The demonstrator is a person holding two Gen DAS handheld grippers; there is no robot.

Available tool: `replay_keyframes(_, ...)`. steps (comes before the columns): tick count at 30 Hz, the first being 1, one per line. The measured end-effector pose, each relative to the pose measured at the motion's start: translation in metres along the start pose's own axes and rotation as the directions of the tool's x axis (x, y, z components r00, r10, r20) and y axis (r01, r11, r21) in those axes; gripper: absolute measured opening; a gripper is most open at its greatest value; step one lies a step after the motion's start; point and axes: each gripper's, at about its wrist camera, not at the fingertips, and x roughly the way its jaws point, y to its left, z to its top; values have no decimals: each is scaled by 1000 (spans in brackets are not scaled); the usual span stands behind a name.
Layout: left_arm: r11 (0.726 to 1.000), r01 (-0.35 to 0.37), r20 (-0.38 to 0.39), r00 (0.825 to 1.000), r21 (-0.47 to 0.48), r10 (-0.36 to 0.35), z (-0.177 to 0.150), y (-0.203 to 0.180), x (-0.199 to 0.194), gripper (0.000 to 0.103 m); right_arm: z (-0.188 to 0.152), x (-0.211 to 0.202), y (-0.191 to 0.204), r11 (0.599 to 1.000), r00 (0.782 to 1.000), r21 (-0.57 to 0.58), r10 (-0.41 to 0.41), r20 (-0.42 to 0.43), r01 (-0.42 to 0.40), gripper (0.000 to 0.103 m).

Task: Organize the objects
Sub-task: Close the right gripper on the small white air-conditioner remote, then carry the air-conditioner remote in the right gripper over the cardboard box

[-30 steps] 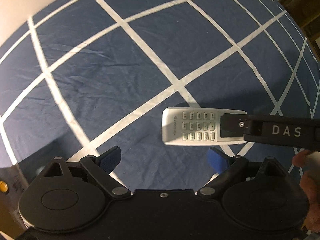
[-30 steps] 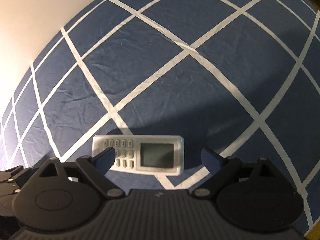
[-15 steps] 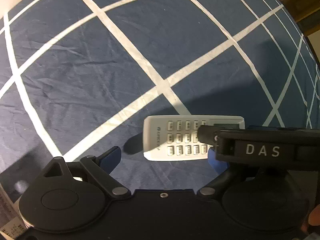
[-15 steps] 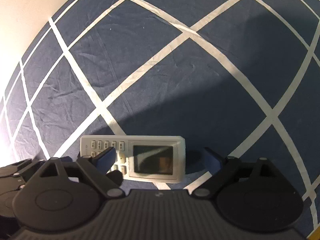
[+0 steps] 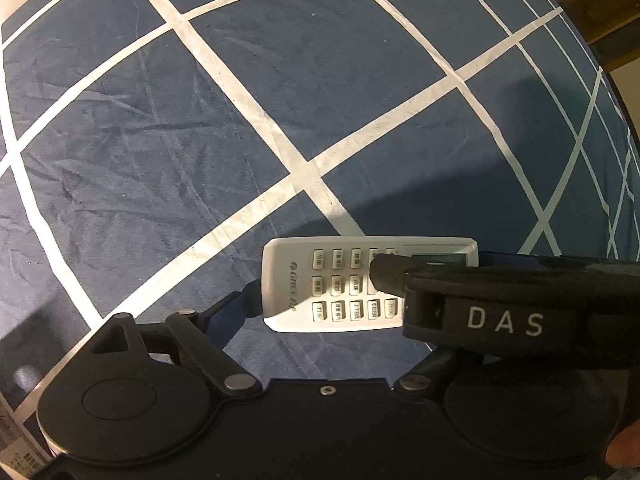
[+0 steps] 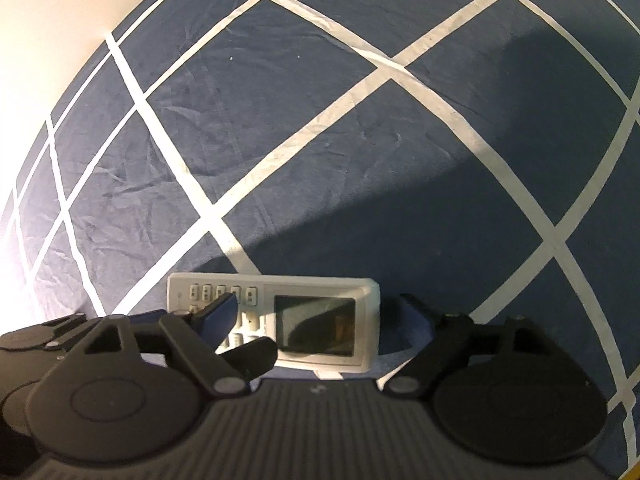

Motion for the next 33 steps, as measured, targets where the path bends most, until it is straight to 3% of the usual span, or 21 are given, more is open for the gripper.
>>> replay_keyframes(2, 1000, 8, 1, 1000, -1, -8, 1, -1, -1, 77, 0, -1, 0, 1000, 1000, 5, 18, -4, -18, 75)
replay_keyframes(18, 998, -41, 34, 999, -39, 42, -15, -3, -27, 76, -12, -18, 17, 997, 999, -57, 46, 13, -45, 74)
replay_keyframes(33, 988, -87, 142, 984, -127, 105, -75, 15, -98, 76, -63, -72, 68, 978, 992, -186, 109, 67, -95, 73)
